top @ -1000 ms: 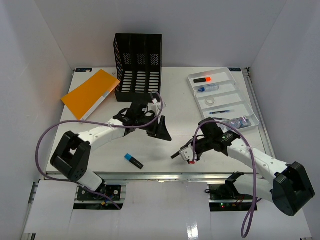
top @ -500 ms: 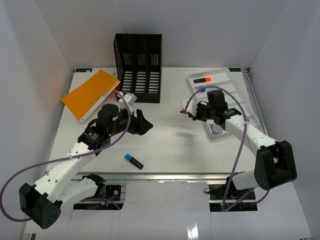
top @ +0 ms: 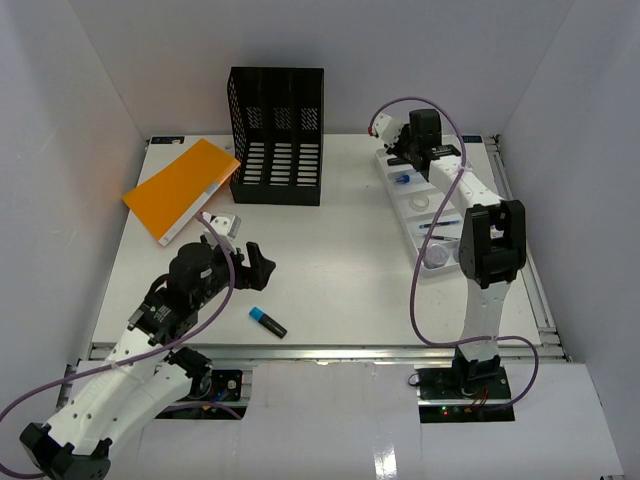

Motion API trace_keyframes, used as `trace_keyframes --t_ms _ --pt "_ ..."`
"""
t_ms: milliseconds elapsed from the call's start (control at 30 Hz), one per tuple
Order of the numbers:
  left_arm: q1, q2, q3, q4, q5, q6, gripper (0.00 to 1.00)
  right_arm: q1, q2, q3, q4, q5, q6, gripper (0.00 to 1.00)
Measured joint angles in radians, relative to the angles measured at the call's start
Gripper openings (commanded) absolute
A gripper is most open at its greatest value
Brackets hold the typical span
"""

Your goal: Organize the desk

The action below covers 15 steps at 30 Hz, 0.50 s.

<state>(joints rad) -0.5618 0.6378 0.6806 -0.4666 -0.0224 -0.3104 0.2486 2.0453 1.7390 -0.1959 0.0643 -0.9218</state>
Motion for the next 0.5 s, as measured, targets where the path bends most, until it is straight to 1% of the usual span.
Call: trace_keyframes --t_ms 133,200,300,500 --pt "0.002 -0.013 -0.003 0.001 -0.026 0.0 0.93 0.003 0.08 0.001 0.034 0.057 -0.185 0.08" --pt "0.002 -0.013 -0.003 0.001 -0.033 0.0 0.93 0.002 0.118 0.001 0.037 0.063 -0.245 0.08" --pt "0.002 -0.008 -0.004 0.001 -0.041 0.0 0.93 -0.002 0.173 0.011 0.039 0.065 -0.302 0.08" --pt "0.003 0.008 -0.007 0.0 -0.043 -0.002 0.93 -0.006 0.256 0.06 0.07 0.068 -0.361 0.08"
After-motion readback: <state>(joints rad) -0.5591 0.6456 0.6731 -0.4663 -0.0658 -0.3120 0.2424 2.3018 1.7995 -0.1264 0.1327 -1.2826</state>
